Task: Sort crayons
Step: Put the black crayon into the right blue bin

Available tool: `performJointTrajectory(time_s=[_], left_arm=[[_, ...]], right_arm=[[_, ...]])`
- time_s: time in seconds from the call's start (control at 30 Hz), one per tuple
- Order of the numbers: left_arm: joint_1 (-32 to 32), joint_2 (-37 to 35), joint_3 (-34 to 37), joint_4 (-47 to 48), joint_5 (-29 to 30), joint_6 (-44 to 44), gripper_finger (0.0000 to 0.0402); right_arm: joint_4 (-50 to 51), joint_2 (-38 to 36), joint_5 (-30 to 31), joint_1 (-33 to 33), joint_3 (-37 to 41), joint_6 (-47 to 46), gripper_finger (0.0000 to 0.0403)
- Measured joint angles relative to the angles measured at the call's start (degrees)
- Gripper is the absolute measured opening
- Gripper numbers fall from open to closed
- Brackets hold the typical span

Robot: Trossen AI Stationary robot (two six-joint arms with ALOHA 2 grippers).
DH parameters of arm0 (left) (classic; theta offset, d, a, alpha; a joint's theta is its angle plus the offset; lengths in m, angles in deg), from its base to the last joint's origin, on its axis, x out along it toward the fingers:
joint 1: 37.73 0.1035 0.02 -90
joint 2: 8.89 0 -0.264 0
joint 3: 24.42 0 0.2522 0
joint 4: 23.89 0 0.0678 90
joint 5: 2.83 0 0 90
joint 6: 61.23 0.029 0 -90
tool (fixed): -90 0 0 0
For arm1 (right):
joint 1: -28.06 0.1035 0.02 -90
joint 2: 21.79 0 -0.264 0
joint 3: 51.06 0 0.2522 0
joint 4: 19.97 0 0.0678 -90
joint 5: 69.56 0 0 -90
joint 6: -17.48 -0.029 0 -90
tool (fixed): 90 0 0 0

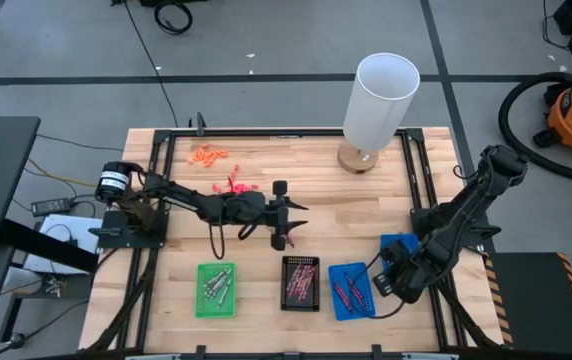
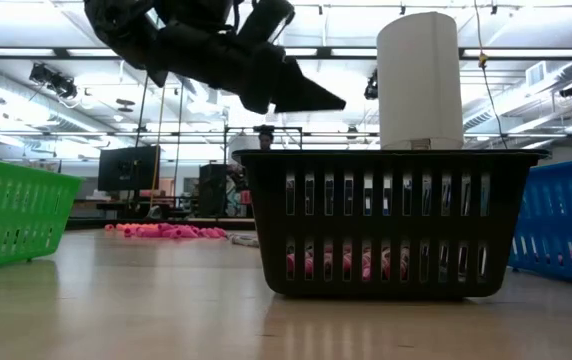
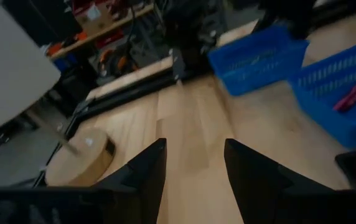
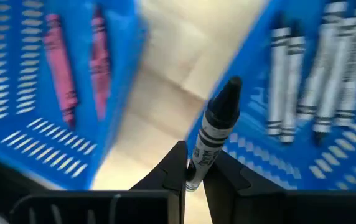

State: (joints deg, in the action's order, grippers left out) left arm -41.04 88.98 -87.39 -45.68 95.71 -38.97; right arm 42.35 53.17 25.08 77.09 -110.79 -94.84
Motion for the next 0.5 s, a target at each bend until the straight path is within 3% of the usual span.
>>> performJointTrajectory(time_s=[0.33, 0.5], left_arm=[[0.0, 0.02, 0.0, -3.79, -0.92, 3.01, 0.0172], [0.0, 0.02, 0.0, -3.51, -0.92, 3.66, 0.0172]], right_arm=[[12.75, -1.14, -2.79, -0.47, 0.0, -1.67, 0.0049], [13.76, -1.14, -2.9, -1.74, 0.02, 0.43, 0.0072]])
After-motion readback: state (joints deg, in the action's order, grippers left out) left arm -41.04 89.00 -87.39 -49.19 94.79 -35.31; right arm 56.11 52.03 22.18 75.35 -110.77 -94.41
